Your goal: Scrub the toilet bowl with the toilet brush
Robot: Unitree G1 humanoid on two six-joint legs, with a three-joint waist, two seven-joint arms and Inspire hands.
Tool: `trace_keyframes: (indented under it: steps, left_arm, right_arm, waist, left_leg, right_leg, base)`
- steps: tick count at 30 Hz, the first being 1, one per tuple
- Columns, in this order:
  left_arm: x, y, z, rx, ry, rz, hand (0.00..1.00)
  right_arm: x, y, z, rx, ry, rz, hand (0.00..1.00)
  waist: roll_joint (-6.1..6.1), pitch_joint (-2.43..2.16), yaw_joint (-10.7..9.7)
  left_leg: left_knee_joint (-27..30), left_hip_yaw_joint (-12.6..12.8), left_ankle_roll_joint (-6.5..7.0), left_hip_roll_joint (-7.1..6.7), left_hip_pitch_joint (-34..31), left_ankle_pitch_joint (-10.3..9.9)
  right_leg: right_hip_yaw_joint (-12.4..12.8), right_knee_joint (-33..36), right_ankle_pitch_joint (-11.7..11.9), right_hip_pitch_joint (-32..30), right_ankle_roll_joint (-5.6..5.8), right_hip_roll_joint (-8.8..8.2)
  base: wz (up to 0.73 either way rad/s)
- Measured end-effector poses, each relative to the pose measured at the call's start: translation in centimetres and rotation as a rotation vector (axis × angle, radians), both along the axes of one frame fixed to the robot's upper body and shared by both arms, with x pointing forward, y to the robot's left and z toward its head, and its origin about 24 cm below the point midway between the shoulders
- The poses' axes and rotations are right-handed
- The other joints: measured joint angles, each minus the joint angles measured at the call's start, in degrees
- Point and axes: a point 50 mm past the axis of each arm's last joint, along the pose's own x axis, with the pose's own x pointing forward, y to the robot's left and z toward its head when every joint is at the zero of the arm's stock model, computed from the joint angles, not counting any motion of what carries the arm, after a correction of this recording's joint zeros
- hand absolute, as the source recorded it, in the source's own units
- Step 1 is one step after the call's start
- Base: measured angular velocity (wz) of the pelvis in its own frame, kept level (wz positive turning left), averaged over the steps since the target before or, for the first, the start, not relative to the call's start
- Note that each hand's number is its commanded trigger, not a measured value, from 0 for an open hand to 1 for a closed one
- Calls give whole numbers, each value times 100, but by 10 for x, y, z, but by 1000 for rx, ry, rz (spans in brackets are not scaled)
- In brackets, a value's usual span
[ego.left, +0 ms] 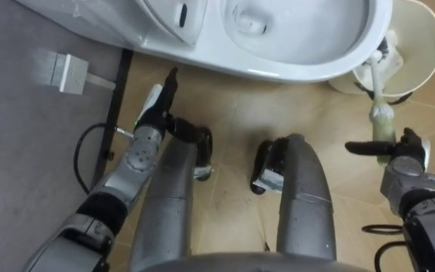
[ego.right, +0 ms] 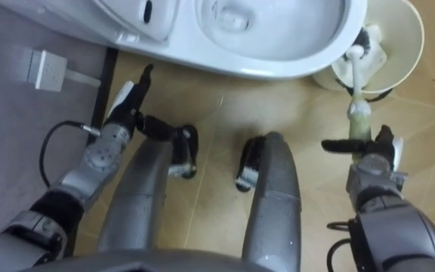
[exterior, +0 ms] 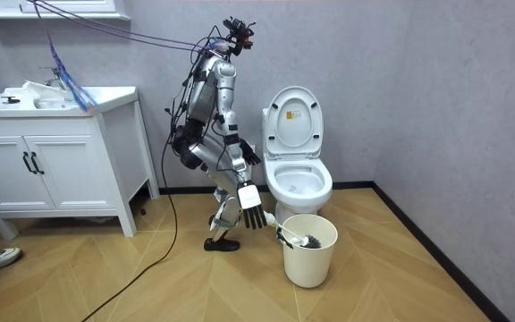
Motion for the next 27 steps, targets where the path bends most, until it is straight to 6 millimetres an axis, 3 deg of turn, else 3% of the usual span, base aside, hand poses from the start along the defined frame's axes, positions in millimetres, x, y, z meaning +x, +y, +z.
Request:
trace_keyframes:
  steps: [6,17,18,19,27]
  left_arm:
    - [2,-2,2,-4,-11,-2,0]
    - [-2,-3,0,-15,2,-11,0]
    - [-3,-4,0,-15,3,-12,0]
    - [-3,-4,0,-15,3,-12,0]
    - [-9,-3,-5,-29,23,-4,0]
  right_arm:
    - [5,1,3,5,-12,25,0]
    - [7,3,3,4,2,76,0]
    - [7,3,2,3,5,79,43]
    - [6,3,2,3,5,79,100]
    - [7,4,2,23,3,98,100]
  waist:
    - [2,-1,17]
    - [-2,1,8]
    - [-3,1,-4]
    - [-3,1,-7]
    - [-7,2,-17]
  left_leg:
    - [421,-1,-12,-3,-301,-122]
    - [578,-55,-27,-9,-397,-142]
    - [582,-56,-24,-7,-400,-144]
    - [585,-57,-21,-7,-402,-146]
    - [610,-56,8,-14,-418,-175]
  right_leg:
    - [28,426,-149,-288,-37,-34]
    - [-12,563,-190,-342,-63,-65]
    - [-15,563,-190,-342,-63,-63]
    - [-15,563,-191,-343,-61,-63]
    - [-10,570,-211,-344,-24,-72]
  base:
    - [1]
    - [2]
    - [0]
    - [0]
    - [0]
